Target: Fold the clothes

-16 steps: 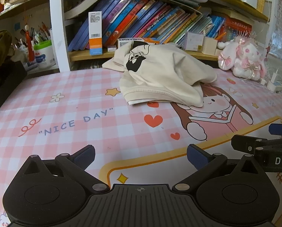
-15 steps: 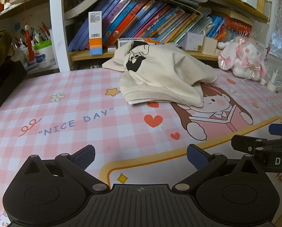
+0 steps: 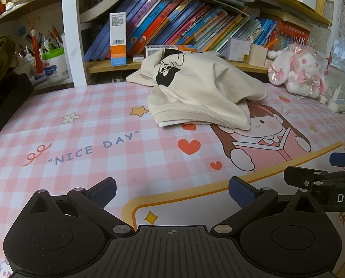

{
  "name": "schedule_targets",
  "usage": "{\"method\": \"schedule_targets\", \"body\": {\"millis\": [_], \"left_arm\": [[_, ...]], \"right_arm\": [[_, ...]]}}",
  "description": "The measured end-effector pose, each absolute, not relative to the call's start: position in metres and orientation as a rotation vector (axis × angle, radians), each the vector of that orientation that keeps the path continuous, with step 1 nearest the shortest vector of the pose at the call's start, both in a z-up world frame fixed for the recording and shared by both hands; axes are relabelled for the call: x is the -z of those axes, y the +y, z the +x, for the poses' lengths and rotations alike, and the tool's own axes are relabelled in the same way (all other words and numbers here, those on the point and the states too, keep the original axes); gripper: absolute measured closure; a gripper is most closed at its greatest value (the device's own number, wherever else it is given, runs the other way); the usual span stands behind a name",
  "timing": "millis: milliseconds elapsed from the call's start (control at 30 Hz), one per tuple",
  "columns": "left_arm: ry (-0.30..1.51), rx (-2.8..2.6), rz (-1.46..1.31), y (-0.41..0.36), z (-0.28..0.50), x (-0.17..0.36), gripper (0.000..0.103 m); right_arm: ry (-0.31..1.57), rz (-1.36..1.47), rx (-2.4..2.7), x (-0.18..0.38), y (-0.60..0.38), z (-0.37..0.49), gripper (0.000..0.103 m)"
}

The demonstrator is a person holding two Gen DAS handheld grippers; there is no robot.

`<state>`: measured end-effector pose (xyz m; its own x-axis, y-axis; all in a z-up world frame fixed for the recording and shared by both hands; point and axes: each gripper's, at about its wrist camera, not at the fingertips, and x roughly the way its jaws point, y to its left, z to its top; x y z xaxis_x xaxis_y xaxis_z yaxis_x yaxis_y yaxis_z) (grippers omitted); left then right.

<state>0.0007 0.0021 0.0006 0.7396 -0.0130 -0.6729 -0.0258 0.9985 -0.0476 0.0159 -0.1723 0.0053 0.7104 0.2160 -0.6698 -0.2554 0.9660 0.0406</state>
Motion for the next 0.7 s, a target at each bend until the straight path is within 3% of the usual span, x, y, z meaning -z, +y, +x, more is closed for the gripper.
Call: {"method": "schedule_targets", "body": {"millis": [700], "left_arm": [[0.752, -0.014, -0.057, 0.0037, 0.0037, 0.0010, 0.000]], "right_arm": [[0.754, -0.060, -0.260, -0.0034, -0.1696, 0.0189, 0.000]]}}
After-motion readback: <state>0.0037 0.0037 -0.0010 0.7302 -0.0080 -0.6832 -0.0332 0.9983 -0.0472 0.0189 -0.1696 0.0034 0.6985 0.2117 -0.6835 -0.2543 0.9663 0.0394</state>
